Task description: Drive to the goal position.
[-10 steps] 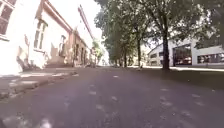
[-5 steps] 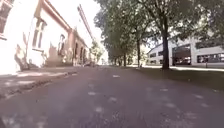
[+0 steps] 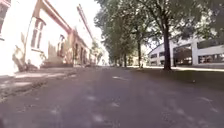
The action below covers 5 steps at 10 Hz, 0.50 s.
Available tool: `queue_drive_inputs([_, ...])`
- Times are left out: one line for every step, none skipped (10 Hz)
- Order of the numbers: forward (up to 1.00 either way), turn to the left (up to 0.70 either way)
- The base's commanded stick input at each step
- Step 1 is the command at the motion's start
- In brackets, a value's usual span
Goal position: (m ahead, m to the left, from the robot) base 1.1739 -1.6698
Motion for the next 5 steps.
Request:
queue_drive_inputs([0.70, 0.00])
queue_drive_inputs([0.70, 0.00])
queue_drive_inputs([0.70, 0.00])
queue_drive_inputs([0.70, 0.00])
queue_drive_inputs([0.70, 0.00])
